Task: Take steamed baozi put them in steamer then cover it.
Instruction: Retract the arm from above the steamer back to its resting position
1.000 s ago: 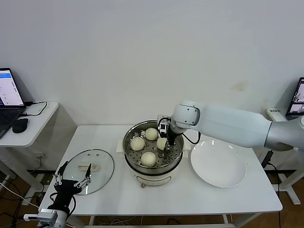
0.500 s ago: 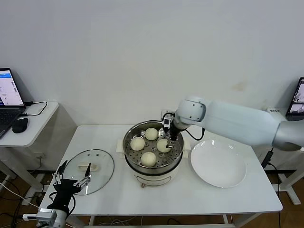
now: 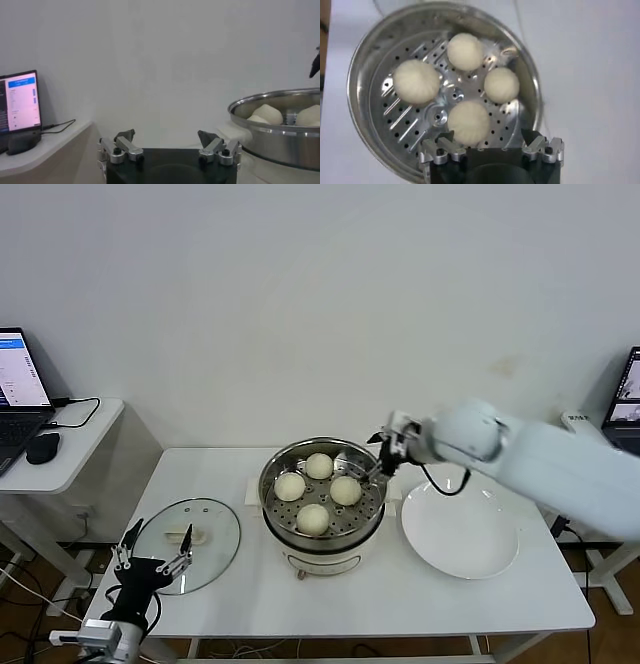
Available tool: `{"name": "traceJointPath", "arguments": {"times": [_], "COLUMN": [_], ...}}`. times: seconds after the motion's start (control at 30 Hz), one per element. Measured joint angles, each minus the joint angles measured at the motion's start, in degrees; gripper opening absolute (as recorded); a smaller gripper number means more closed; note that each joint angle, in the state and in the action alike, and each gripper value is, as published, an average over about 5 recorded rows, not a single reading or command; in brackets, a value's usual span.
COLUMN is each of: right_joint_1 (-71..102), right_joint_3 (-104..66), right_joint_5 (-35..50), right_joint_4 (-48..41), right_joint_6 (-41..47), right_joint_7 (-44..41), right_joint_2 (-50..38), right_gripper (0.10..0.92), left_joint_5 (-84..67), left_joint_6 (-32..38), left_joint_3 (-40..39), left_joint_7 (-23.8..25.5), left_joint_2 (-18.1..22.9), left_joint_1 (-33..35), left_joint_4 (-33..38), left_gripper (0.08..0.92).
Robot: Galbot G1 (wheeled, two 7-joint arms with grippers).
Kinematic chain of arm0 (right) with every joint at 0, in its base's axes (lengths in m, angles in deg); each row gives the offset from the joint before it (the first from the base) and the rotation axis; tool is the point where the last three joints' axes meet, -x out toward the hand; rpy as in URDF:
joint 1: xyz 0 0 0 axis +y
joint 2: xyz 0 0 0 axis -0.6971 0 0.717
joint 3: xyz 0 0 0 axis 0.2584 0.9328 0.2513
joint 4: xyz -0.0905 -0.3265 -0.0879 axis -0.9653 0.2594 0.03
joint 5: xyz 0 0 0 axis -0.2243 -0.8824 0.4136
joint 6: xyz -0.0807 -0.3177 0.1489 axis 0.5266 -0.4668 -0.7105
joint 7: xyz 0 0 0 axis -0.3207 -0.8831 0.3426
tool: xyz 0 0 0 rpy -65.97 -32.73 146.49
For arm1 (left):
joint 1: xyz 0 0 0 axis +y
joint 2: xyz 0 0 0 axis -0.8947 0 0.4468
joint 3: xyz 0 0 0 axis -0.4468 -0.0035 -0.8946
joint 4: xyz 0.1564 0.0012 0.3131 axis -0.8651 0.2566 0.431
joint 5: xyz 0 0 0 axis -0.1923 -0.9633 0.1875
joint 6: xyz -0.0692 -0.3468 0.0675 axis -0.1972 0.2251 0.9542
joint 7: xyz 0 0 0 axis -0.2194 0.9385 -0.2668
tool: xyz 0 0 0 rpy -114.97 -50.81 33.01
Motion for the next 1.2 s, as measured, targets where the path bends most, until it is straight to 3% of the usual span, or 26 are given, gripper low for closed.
{"name": "traceJointPath", "arguments": {"times": [0.2, 0.37, 0.73, 1.2], "right_joint_1": [21.92, 41.04, 75.87, 95.58], "right_joint_3": [-20.49, -39.69, -76.95, -99.85], "right_joint_5": [-3.19, -8.65, -19.18, -25.25], "right_joint_4": [5.03, 7.23, 9.77, 9.68], "right_joint_6": [-9.91, -18.42, -30.65, -36.43], "right_joint_7": [7.68, 10.19, 6.72, 5.01], "right_joint_2": [-3.84, -1.15, 17.86, 36.65], "right_gripper": [0.822, 0.823, 0.823, 0.823], "left_joint_5": [0.45, 1.16, 9.5, 46.56], "left_joint_6": [0.16, 0.38, 1.59, 9.63], "left_joint_3": [-0.57, -1.28, -1.47, 1.7], "left_joint_7": [-0.15, -0.67, -2.39, -2.99], "left_joint_2": [0.57, 1.08, 1.59, -2.82], "left_joint_1": [0.25, 0.36, -0.31, -1.05], "left_joint_4": [0.17, -0.35, -3.61, -13.17], "left_gripper": [0.823, 0.823, 0.823, 0.823]}}
